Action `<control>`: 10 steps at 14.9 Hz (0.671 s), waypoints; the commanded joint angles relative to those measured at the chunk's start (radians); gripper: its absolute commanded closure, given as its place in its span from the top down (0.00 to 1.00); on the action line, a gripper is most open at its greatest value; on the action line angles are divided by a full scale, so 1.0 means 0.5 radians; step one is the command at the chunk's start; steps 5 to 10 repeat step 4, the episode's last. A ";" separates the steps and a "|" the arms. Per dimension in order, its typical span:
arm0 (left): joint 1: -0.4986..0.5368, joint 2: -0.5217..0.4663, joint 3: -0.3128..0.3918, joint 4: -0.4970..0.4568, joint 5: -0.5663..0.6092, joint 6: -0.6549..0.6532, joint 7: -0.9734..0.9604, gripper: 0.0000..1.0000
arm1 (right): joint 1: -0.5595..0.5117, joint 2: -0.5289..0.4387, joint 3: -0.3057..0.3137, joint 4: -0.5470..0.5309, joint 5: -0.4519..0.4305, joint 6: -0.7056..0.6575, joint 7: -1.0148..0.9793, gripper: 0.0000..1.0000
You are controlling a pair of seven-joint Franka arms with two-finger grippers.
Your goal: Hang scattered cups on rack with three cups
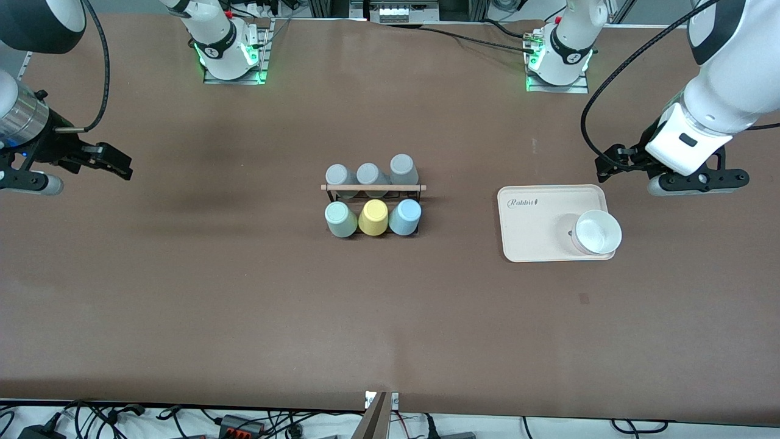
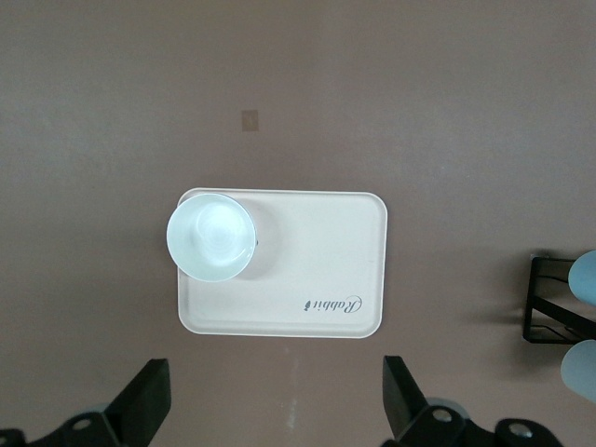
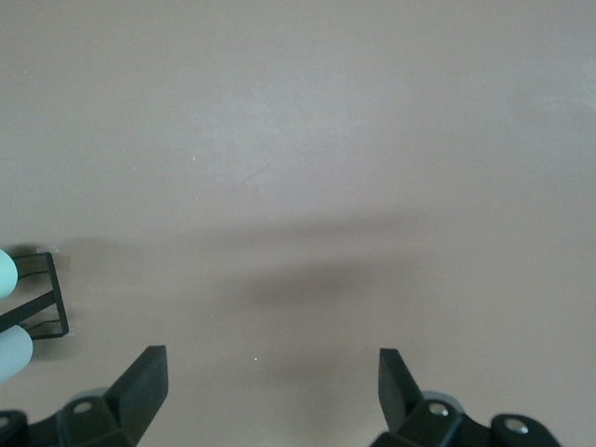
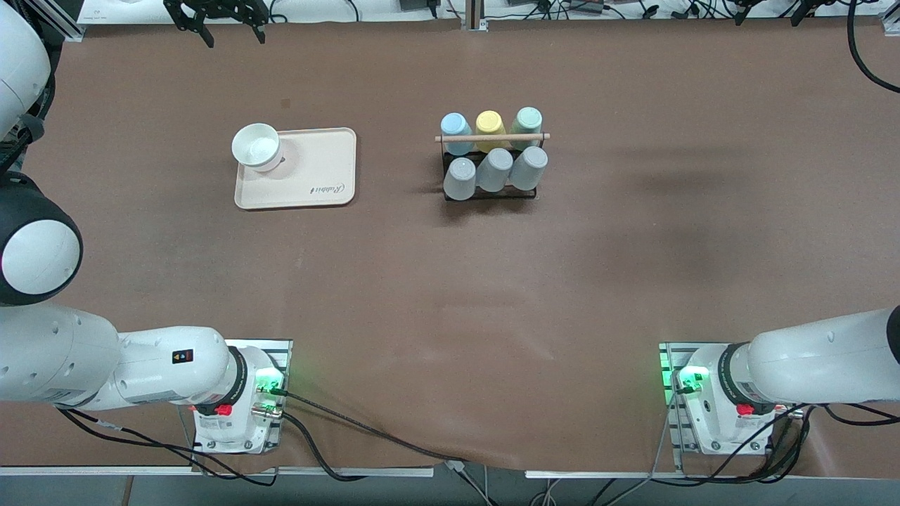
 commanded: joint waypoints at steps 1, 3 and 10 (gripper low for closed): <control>0.008 -0.015 -0.010 0.015 -0.033 -0.032 0.023 1.00 | -0.051 -0.052 0.035 -0.045 0.083 0.049 -0.070 1.00; 0.011 -0.018 -0.007 0.015 -0.033 -0.032 0.020 1.00 | -0.054 -0.039 0.035 -0.017 0.132 0.098 -0.076 1.00; 0.014 -0.018 -0.007 0.012 -0.033 -0.032 0.023 1.00 | -0.057 -0.039 0.035 -0.011 0.126 0.101 -0.082 1.00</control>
